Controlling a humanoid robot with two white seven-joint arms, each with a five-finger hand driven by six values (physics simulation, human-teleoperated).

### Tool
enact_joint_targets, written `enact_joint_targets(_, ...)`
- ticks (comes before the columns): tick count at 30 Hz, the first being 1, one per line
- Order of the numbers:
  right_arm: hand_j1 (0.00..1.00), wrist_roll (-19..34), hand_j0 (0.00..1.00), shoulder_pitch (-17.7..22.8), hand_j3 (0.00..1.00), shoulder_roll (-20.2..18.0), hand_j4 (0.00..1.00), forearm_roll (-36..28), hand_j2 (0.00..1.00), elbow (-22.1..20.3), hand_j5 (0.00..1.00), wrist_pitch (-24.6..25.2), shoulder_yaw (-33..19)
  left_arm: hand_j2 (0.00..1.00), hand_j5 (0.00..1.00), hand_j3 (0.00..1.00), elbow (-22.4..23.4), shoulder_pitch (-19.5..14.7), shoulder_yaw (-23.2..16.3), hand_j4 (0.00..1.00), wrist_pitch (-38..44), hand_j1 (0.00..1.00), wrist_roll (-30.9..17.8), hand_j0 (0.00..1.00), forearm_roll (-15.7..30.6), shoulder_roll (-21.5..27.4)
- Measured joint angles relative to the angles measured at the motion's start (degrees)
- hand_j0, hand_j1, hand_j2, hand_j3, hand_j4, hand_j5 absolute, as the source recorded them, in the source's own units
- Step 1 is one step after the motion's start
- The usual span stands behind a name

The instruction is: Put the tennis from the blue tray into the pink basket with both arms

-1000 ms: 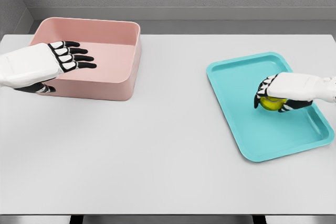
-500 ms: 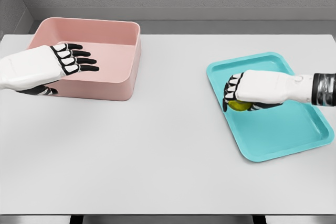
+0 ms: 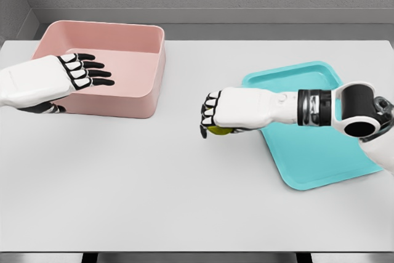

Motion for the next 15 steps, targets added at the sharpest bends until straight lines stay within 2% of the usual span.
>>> enact_joint_targets(7, 0.53, 0.01, 0.53, -1.14, 0.53, 6.1, 0.53, 2.79, 0.53, 6.09, 0.53, -0.01, 3.57, 1.0, 1.0, 1.0, -0.01, 0.09, 0.0, 1.0, 0.0, 1.0, 0.0, 1.0, 0.01, 0.24)
enact_joint_targets(15, 0.53, -0.04, 0.53, -0.97, 0.53, 7.46, 0.53, 4.06, 0.53, 8.96, 0.53, 0.05, 5.97, 1.0, 1.0, 1.0, -0.03, 0.09, 0.0, 1.0, 0.0, 1.0, 0.0, 1.0, 0.01, 0.27)
